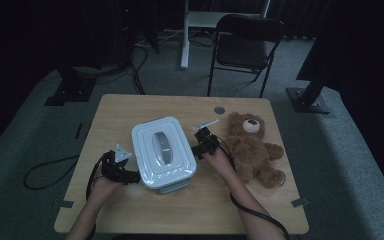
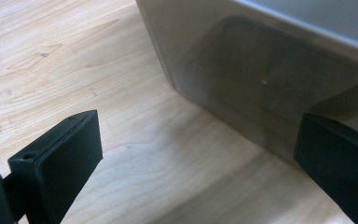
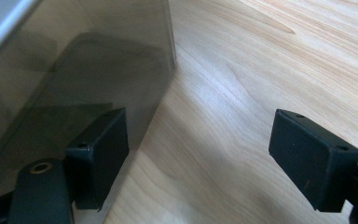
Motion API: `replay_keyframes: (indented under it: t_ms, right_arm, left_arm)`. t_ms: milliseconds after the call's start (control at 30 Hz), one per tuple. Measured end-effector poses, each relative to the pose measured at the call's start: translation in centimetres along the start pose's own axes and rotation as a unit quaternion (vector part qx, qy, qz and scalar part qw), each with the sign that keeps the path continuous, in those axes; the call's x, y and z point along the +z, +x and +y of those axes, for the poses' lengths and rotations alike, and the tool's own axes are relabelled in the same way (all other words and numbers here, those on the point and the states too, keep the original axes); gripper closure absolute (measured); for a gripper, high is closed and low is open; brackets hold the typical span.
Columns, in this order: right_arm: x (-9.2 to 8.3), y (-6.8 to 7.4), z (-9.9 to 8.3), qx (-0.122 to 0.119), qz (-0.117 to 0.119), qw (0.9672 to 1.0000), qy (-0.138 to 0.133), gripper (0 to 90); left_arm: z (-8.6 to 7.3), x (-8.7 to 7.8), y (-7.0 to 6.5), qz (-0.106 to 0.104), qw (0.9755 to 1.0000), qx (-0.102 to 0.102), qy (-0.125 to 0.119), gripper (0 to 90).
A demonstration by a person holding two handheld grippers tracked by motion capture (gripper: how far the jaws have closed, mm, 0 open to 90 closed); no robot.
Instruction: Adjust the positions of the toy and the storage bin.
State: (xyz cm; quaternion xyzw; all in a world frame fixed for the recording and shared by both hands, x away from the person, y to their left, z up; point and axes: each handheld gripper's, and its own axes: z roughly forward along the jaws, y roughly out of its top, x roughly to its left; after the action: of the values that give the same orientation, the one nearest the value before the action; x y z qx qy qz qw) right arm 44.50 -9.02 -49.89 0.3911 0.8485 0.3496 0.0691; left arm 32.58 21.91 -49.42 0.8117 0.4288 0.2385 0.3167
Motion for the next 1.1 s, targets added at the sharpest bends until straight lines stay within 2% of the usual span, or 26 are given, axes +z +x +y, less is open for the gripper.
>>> replay_keyframes:
  t_ms: [233, 333, 400, 500, 667, 767, 900, 1100]
  right_arm:
    - [-0.9, -0.2, -0.9, 0.007, -0.001, 1.0000, 0.003, 19.7]
    - [-1.1, -0.6, -1.4, 0.018, 0.000, 0.9998, 0.008, 19.6]
    - [-1.3, -0.7, -1.3, 0.017, -0.019, 0.9997, 0.006, 19.0]
    - [-2.0, -0.3, -0.8, -0.004, -0.062, 0.9981, -0.002, 18.4]
    - [-3.4, -0.4, 0.2, -0.016, -0.103, 0.9944, -0.013, 17.9]
    - [-4.6, -1.0, 0.7, -0.001, -0.105, 0.9939, -0.035, 17.9]
    - [-6.0, -1.7, 0.9, 0.006, -0.098, 0.9942, -0.046, 17.4]
    - [-7.9, -2.2, -0.5, 0.010, -0.089, 0.9938, -0.066, 16.9]
  left_arm:
    - [-0.2, -0.5, -1.8, -0.013, 0.9999, 0.006, 0.003, 1.8]
    - [-0.3, -0.7, -2.5, -0.022, 0.9997, 0.007, -0.002, 1.8]
    - [-0.4, -0.7, -2.6, -0.026, 0.9997, 0.001, -0.005, 1.7]
    - [-0.7, -0.8, -2.3, -0.033, 0.9993, -0.014, -0.009, 1.7]
    - [-1.0, -1.1, -1.9, -0.030, 0.9992, -0.025, -0.011, 1.8]
    - [-1.2, -1.3, -1.8, -0.037, 0.9986, -0.033, -0.015, 1.8]
    - [-1.3, -1.5, -1.7, -0.036, 0.9986, -0.036, -0.015, 1.8]
    - [-1.4, -2.0, -1.7, -0.045, 0.9980, -0.041, -0.015, 1.8]
